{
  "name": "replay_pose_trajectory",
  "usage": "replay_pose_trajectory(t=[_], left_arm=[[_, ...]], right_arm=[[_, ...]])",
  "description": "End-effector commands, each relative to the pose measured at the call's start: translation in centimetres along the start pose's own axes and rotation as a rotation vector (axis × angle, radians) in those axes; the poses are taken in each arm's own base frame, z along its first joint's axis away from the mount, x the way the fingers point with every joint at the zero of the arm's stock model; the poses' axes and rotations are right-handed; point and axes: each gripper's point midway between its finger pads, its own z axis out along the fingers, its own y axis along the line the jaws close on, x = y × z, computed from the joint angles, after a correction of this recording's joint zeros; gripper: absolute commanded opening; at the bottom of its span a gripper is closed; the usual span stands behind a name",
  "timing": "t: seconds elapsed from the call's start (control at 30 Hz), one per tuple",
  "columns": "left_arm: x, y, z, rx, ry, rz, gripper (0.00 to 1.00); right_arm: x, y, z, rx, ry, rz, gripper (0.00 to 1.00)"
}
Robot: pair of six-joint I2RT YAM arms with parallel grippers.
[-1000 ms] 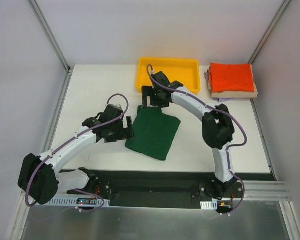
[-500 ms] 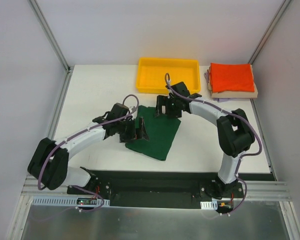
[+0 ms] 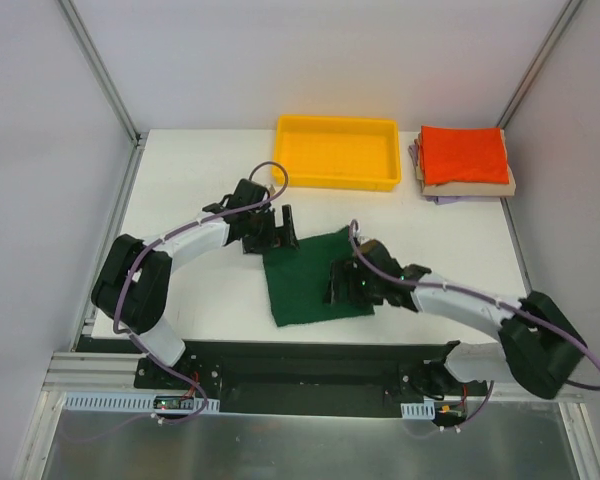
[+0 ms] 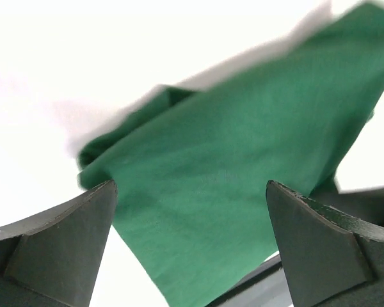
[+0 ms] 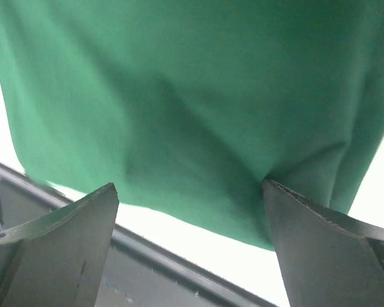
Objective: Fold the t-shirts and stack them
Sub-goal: Fold the long partially folded tshirt into a neat square
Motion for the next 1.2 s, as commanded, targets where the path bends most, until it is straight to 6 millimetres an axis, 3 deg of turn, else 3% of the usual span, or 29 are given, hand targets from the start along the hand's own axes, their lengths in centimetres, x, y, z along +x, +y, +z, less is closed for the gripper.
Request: replay_pose_trajectory(t=[0.0, 0.07, 0.13, 0.23, 0.3, 0.43, 0.53, 0.6, 0.73, 0.93, 1.17], left_arm=[[-5.2, -2.9, -2.0, 0.063, -0.133, 0.144, 0.99], [-5.2, -3.5, -2.9, 0.085, -0.149, 0.158, 0.99], [-4.7, -2.9, -3.6, 0.071, -0.166, 0.158, 0.99], [-3.0, -1.7, -4.1, 0.053, -0.161, 0.152, 0.99], [-2.4, -0.8, -4.2, 0.027, -0.163, 0.154, 0.99], [-3.8, -0.4, -4.0, -0.017, -0.200, 0.165, 0.99], [-4.3, -0.7, -2.7, -0.010, -0.166, 0.152, 0.91], [-4.0, -0.5, -1.8, -0.014, -0.136, 0.140, 0.84], [-3.8, 0.3, -0.5, -0.043, -0.107, 0.119, 0.73], [-3.0, 0.6, 0.5, -0.038, -0.062, 0.096, 0.67], [-3.6, 0.3, 1.4, -0.035, -0.052, 0.083, 0.59]], right_arm=[[2.1, 0.9, -2.8, 0.034, -0.121, -0.053, 0.96], [0.5, 0.7, -4.5, 0.051, -0.206, -0.127, 0.96], [-2.2, -0.6, -6.3, 0.129, -0.331, -0.176, 0.96], [-4.6, -2.1, -7.8, 0.218, -0.439, -0.204, 0.96], [-5.5, -2.8, -7.9, 0.244, -0.438, -0.227, 0.96], [-6.9, -4.0, -6.8, 0.267, -0.368, -0.259, 0.96], [-8.6, -4.8, -6.0, 0.281, -0.334, -0.236, 0.98], [-9.3, -4.1, -5.4, 0.245, -0.304, -0.229, 0.97], [-8.1, -3.2, -4.0, 0.192, -0.210, -0.222, 0.91], [-4.9, -4.4, -2.4, 0.183, -0.126, -0.153, 0.90], [-4.5, -3.3, 0.0, 0.129, -0.061, -0.129, 0.82]])
